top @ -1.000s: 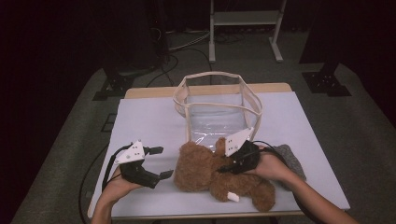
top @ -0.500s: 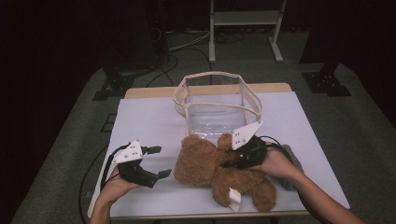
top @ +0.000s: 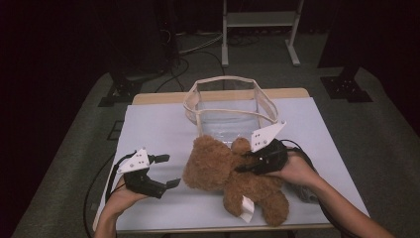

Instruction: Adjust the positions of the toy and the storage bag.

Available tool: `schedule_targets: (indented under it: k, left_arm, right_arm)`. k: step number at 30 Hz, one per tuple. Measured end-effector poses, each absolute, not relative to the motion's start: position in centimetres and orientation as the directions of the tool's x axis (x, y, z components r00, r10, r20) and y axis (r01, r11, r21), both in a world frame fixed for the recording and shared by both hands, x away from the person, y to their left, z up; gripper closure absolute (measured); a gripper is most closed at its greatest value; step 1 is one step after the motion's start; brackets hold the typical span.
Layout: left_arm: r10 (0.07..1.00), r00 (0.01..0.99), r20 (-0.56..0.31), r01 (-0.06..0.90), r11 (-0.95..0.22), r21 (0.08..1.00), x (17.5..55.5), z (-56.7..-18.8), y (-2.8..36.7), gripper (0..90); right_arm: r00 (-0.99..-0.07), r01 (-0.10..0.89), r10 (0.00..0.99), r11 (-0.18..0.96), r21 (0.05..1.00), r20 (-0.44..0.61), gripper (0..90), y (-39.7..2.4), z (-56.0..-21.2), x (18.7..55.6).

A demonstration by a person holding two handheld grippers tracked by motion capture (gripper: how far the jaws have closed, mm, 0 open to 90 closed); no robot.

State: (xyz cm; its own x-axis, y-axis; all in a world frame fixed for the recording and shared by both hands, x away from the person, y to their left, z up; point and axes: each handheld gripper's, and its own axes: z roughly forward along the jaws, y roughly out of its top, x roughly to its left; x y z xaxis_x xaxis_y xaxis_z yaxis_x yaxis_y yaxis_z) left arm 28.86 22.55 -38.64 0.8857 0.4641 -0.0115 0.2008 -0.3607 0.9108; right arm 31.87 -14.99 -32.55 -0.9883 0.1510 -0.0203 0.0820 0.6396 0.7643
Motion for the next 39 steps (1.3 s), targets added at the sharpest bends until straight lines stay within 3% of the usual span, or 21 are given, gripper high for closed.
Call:
schedule_targets:
  k: [29, 39]
  left_arm:
    - [0.466, 0.884, -0.018, 0.211, -0.365, 0.907, 29.0, -38.8, 22.8, 10.4]
    - [0.467, 0.884, -0.020, 0.211, -0.361, 0.908, 29.1, -38.9, 22.8, 10.4]
  right_arm:
    - [-0.983, 0.095, 0.185, 0.559, 0.824, -0.012, 72.9, -15.9, -29.9, 31.8]
    - [-0.983, 0.077, 0.180, 0.560, 0.825, -0.031, 72.9, -15.2, -27.4, 31.8]
